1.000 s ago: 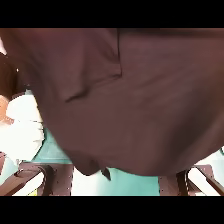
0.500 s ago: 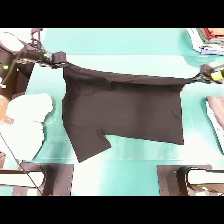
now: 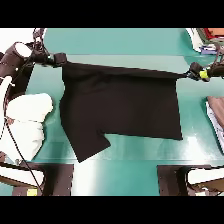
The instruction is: Fold the shirts.
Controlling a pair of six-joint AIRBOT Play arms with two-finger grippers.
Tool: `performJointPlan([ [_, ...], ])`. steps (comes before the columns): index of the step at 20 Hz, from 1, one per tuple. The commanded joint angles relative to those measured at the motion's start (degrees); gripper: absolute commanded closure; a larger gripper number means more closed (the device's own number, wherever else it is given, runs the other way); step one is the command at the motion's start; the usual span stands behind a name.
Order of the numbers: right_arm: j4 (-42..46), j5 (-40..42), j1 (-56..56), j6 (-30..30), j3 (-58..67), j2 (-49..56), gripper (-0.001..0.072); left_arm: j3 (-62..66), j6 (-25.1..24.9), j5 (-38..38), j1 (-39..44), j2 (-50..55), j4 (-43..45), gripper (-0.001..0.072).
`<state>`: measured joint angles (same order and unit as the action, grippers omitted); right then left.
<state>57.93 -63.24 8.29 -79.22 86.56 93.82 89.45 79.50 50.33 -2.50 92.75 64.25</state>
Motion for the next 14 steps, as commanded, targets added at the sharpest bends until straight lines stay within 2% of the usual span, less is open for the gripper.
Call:
performJointPlan([
  [1, 4.28, -3.34, -1.77, 0.85, -4.37, -1.7, 0.0693, -1.97, -0.5, 11.1, -2.12, 0.22, 3.76, 0.0684],
  [8, 4.68, 0.79, -5.09, 0.85, -16.98, -5.03, 0.0692, -9.94, -0.42, 12.81, -2.12, 0.31, 5.46, 0.0682],
  [9, 4.7, 0.79, -5.07, 0.85, -17.33, -5.03, 0.0691, -9.94, -0.39, 13.33, -2.12, 0.28, 5.44, 0.0575],
  [10, 4.68, 0.7, -5.07, 0.83, -17.29, -5.05, 0.0684, -9.92, 0.31, 13.88, -2.12, 0.28, 5.46, 0.0251],
  [11, 4.63, 0.44, -5.07, 0.83, -17.27, -5.35, 0.0561, -9.9, 1.46, 14.51, -2.14, 0.26, 5.49, 0.014],
  [12, 4.63, 0.11, -4.85, 0.81, -17.27, -5.99, 0.0393, -9.79, 1.73, 15.61, -2.32, -0.02, 5.42, 0.0201],
  [14, 5.11, -1.84, -4.48, 0.85, -17.29, -8.66, 0.0384, -9.81, 1.7, 17.66, -3.43, -2.27, 5.44, 0.0206],
])
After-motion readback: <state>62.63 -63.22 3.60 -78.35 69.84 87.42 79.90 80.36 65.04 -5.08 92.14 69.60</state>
